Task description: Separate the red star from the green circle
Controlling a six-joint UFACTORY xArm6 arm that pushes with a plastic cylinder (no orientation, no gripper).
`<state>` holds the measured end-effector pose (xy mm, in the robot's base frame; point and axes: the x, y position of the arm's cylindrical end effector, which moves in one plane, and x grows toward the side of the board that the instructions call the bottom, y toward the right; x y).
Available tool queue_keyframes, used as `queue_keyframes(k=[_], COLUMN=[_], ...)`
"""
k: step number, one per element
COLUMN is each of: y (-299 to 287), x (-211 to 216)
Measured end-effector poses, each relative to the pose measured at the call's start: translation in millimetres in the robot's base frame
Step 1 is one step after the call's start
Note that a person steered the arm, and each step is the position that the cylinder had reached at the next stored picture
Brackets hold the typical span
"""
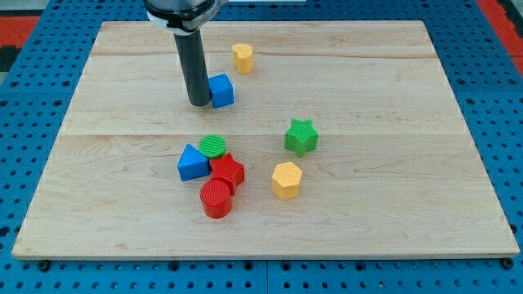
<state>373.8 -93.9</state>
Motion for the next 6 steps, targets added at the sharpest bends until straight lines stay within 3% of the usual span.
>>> queue_keyframes(k=[2, 3, 4, 5, 6], y=[34, 13, 34, 91, 73], x=[-3, 6, 55, 85, 132])
